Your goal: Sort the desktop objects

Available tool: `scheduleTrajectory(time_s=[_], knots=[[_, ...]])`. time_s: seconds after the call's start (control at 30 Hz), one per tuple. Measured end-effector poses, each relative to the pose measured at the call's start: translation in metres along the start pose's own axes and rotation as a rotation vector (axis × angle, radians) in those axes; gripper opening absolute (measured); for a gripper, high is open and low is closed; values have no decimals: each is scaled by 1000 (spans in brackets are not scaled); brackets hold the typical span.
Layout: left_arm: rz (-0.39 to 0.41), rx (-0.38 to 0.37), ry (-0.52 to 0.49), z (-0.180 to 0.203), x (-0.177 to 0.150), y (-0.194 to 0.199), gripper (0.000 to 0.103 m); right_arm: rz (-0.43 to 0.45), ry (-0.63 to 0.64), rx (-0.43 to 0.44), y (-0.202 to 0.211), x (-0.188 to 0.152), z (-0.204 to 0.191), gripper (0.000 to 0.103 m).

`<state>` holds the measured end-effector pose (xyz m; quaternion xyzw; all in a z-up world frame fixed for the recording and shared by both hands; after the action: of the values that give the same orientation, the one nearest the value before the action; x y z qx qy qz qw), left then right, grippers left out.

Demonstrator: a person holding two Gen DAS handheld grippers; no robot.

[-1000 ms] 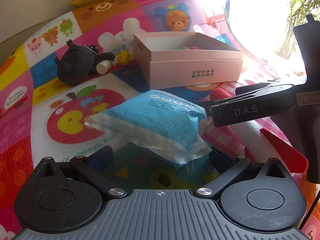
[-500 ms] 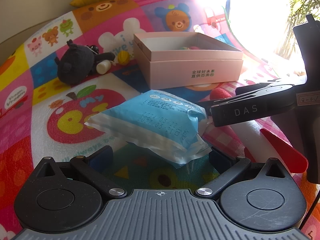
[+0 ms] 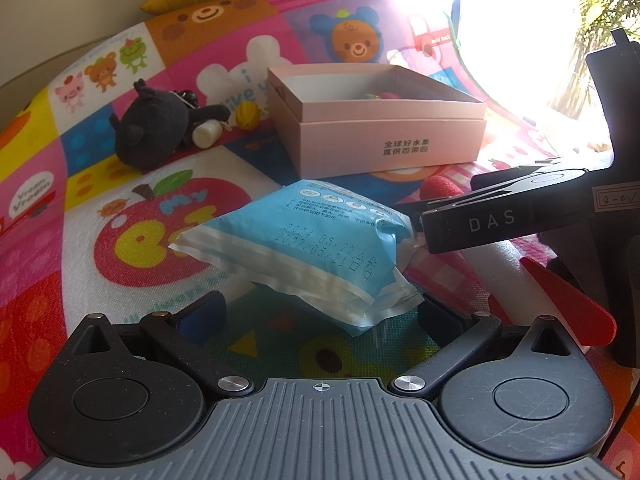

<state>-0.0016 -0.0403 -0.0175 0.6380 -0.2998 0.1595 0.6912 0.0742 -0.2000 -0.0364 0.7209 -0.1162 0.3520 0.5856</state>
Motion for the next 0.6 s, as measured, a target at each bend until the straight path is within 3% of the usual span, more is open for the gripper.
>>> scheduleTrajectory(time_s=[0.13, 0.33, 0.6], knots=[[0, 0, 0, 0, 0, 0, 103, -11, -5, 8, 1, 0, 1, 103], [0, 0, 1, 0, 0, 0, 103, -108, 51, 24, 0, 10, 3, 103], [0, -8, 1, -1, 1, 1, 103, -120, 53, 18, 0, 11, 2, 103]])
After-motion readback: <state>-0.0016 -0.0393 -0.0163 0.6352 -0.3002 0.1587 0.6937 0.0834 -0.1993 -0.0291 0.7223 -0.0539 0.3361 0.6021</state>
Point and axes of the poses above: each gripper's, at about its wrist camera, not at the fingertips, and y roughly against the way its jaws point, z to its right, x to its top, the point moved 2 cm from there along -y, roughly the way its jaws point, and after that the axes turned 11 degrees about -z, right-handed, at the moved point
